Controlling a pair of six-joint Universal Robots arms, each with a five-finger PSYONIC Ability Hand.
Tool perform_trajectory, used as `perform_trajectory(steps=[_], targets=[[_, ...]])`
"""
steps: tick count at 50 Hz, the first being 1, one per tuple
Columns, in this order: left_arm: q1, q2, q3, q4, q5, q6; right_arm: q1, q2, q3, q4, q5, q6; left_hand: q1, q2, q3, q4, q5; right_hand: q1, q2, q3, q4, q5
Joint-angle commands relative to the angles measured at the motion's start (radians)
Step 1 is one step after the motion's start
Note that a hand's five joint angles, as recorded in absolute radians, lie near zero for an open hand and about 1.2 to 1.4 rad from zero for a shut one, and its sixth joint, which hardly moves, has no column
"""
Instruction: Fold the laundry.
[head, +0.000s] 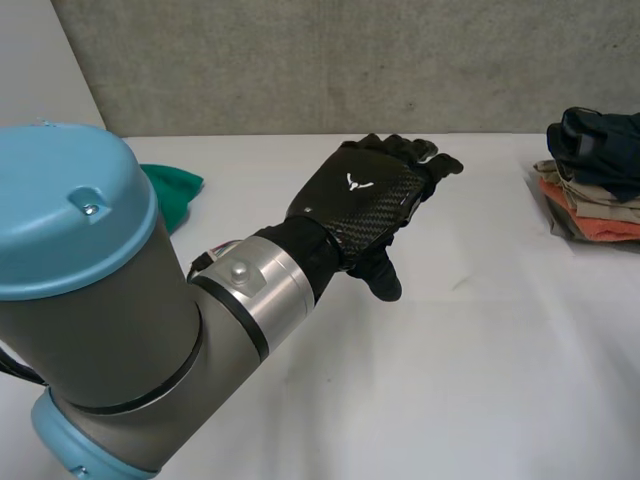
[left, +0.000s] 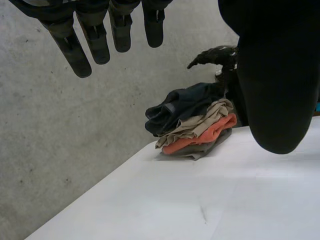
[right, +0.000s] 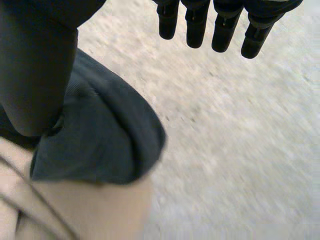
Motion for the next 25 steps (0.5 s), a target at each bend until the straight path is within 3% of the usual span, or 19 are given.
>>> perform_trajectory(steps=[1, 2, 5, 8, 12, 17, 18, 22, 25], targets=[[0.005, 0.053, -0.005, 0.004, 0.003, -0.002, -0.045, -0.107, -0.01, 0.343, 0.247, -0.235, 0.006, -0.004, -0.019, -0.007, -0.026, -0.056, -0.039, -0.037, -0.039, -0.044], [0.01, 0.063, -0.004, 0.009, 0.0, -0.002, -0.039, -0.132, -0.014, 0.357, 0.328, -0.279, 0.006, -0.004, -0.019, -0.007, -0.026, -0.056, -0.039, -0.037, -0.039, -0.044], [0.028, 0.08, -0.002, 0.032, -0.009, 0.002, -0.022, -0.185, 0.005, 0.304, 0.454, -0.293, 0.006, -0.004, -0.019, -0.007, -0.026, -0.056, -0.039, -0.037, -0.039, -0.044], [0.106, 0.096, -0.002, 0.079, -0.036, 0.006, 0.033, -0.255, 0.044, 0.235, 0.455, -0.267, 0.003, -0.007, -0.021, -0.009, -0.029, -0.056, -0.039, -0.037, -0.039, -0.044], [0.293, 0.103, 0.001, 0.132, -0.093, 0.018, 0.125, -0.408, 0.197, 0.066, 0.368, -0.182, 0.003, -0.007, -0.021, -0.009, -0.029, -0.056, -0.039, -0.037, -0.039, -0.044], [0.517, 0.045, 0.024, 0.178, -0.093, 0.046, 0.229, -0.597, 0.474, -0.197, 0.129, -0.102, 0.003, -0.007, -0.021, -0.009, -0.029, -0.056, -0.039, -0.037, -0.039, -0.044], [0.584, -0.021, 0.045, 0.194, -0.092, 0.072, 0.244, -0.604, 0.499, -0.215, 0.104, -0.1, 0.003, -0.007, -0.021, -0.009, -0.029, -0.056, -0.039, -0.037, -0.039, -0.044], [0.721, -0.199, 0.136, 0.207, -0.086, 0.164, 0.37, -0.609, 0.599, -0.252, 0.013, -0.106, 0.012, 0.002, -0.013, -0.001, -0.02, -0.056, -0.039, -0.037, -0.039, -0.044], [0.763, -0.349, 0.223, 0.211, -0.07, 0.257, 0.447, -0.597, 0.645, -0.198, 0.01, -0.115, 0.015, 0.005, -0.01, 0.002, -0.017, -0.056, -0.039, -0.037, -0.039, -0.044]])
